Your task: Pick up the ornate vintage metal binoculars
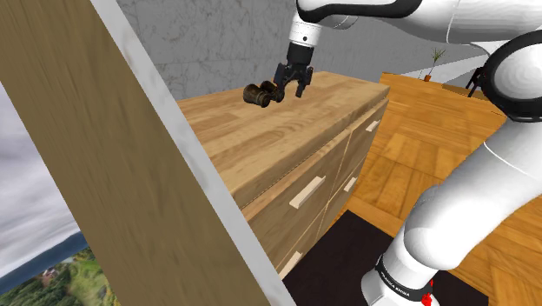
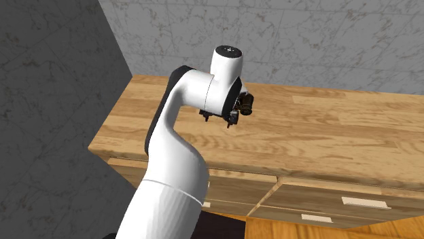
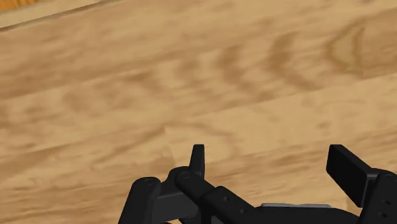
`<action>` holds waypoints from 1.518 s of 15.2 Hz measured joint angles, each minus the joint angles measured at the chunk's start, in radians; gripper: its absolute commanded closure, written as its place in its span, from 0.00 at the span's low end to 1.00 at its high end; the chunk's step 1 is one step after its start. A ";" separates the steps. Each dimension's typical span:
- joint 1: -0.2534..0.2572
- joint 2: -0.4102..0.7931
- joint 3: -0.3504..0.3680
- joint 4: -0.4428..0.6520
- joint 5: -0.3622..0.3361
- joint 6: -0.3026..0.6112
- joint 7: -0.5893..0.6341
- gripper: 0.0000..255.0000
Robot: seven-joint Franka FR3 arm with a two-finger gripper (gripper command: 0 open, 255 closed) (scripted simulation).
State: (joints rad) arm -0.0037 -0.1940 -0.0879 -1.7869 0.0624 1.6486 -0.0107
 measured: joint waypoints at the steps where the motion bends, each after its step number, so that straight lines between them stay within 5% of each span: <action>1: -0.002 0.043 -0.009 0.055 0.015 -0.022 -0.010 0.00; 10: -0.063 0.526 -0.046 0.681 0.175 -0.251 -0.052 0.00; 17: -0.055 0.512 -0.044 0.568 0.175 -0.158 -0.067 0.00; 18: -0.054 0.508 -0.044 0.556 0.175 -0.150 -0.069 1.00; 23: -0.054 0.503 -0.045 0.546 0.174 -0.142 -0.070 1.00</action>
State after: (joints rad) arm -0.0575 0.3089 -0.1326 -1.2412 0.2363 1.5066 -0.0809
